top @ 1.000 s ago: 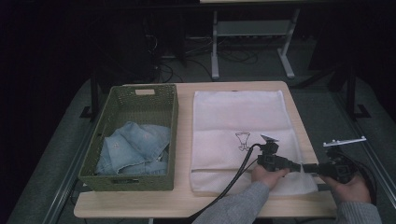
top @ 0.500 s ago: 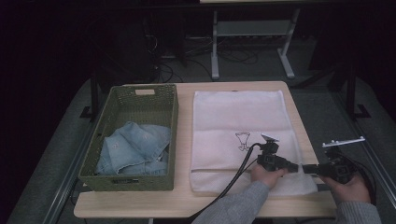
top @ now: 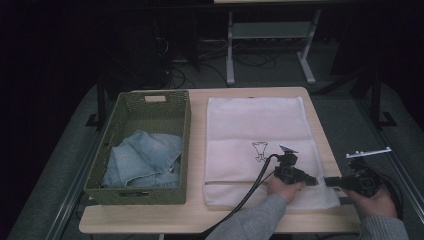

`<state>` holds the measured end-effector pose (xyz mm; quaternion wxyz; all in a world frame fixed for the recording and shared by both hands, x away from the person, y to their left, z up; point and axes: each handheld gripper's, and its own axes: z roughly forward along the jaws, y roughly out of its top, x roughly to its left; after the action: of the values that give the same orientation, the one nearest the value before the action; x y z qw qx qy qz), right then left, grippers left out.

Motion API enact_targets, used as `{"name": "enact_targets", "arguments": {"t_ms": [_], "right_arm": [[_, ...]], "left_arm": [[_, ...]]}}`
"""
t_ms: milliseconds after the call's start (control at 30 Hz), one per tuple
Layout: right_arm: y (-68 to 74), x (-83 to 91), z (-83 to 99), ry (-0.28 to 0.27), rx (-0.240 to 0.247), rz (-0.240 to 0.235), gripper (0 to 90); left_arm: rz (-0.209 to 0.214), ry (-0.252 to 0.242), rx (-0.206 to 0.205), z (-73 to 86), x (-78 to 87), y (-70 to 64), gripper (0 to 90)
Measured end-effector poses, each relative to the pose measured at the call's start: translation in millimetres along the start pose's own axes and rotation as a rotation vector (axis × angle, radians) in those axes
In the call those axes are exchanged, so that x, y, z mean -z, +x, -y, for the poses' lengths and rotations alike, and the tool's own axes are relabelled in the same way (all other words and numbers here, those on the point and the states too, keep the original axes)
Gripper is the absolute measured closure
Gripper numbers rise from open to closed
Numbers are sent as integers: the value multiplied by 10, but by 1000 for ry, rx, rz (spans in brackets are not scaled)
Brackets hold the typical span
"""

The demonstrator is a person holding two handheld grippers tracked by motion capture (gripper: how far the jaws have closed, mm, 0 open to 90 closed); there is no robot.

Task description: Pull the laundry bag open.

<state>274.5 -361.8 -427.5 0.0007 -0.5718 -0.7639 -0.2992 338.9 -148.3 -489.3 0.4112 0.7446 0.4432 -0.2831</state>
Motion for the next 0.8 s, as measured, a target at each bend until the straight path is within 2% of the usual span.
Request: {"name": "enact_targets", "arguments": {"t_ms": [133, 267, 433, 567, 667, 800], "right_arm": [[-23, -18, 8, 1, -7, -6, 822], [-93, -65, 35, 15, -44, -18, 787], [-196, -102, 60, 9, -98, -27, 688], [-238, -133, 67, 13, -120, -32, 627], [-261, -169, 71, 24, -130, -39, 619], [-259, -219, 67, 31, -139, -71, 627]], "left_arm": [[-21, 6, -25, 6, -7, -6, 860], [-36, 12, -31, 15, -20, -2, 868], [-39, 17, -37, 17, -21, -2, 868], [-43, 17, -41, 21, -22, -7, 868], [-44, 17, -44, 24, -23, -9, 868], [-43, 17, -43, 24, -26, -10, 868]]}}
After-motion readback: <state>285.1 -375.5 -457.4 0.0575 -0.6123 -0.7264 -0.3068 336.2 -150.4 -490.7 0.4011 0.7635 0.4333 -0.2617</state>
